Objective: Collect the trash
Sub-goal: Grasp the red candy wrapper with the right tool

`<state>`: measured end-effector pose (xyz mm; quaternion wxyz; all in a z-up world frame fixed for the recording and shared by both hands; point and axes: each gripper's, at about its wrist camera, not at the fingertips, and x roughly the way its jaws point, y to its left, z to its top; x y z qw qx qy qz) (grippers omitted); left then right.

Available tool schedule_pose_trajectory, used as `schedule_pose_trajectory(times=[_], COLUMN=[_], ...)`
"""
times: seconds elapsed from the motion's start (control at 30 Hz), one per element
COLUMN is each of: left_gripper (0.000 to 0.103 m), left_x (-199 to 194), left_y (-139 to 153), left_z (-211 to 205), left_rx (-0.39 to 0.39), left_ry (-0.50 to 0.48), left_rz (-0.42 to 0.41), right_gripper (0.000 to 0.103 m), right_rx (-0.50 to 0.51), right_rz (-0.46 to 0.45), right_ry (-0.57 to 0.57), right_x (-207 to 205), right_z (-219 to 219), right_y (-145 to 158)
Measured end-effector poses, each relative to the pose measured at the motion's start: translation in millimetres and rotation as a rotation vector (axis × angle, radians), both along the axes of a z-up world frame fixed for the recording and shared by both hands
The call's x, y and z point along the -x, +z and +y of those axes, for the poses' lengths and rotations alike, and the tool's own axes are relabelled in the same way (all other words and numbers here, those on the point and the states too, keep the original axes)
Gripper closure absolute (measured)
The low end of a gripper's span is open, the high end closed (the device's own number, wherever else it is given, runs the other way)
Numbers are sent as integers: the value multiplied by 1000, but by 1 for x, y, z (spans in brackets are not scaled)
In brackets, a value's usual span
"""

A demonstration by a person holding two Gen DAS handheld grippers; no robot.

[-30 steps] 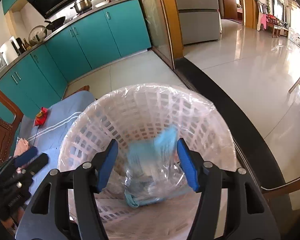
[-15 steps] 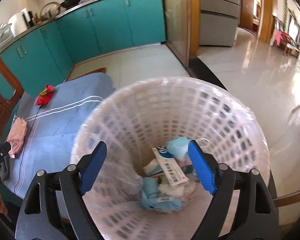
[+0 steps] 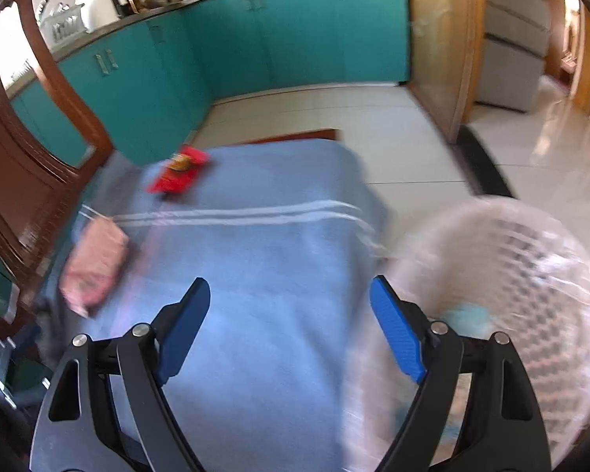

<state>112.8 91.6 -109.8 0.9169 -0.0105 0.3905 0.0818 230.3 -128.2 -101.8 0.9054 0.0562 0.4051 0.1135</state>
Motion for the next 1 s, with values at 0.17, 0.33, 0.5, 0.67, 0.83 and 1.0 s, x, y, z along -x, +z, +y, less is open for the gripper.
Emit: schedule_pose_trajectory(times=[0.17,0.33,0.5,0.67,0.83,1.0], left_gripper=[16,13,13,13,13,13], left_x=[16,32,36,37,40,40], left_y=[8,32,30,21,21,27], left_z=[8,24,32,35,38,39], left_rx=[-10,-2,-14,2,25,23], left_ry=[-15,-8,6,-2,-4,-15], left_rz=[-22,-43,-21,5,9,6], right_gripper=[17,11,9,9,22,61], right_rx=[-54,-95,20,224,350,299], right_rz=[12,53,175,169,124,151], right_ry=[32,0,-136,-92,-5,95], right_x=[-57,-136,-196,-210,-204,-188], right_z=[54,120,164,209,236,233], right_y=[9,11,-21,-45,-56,-50])
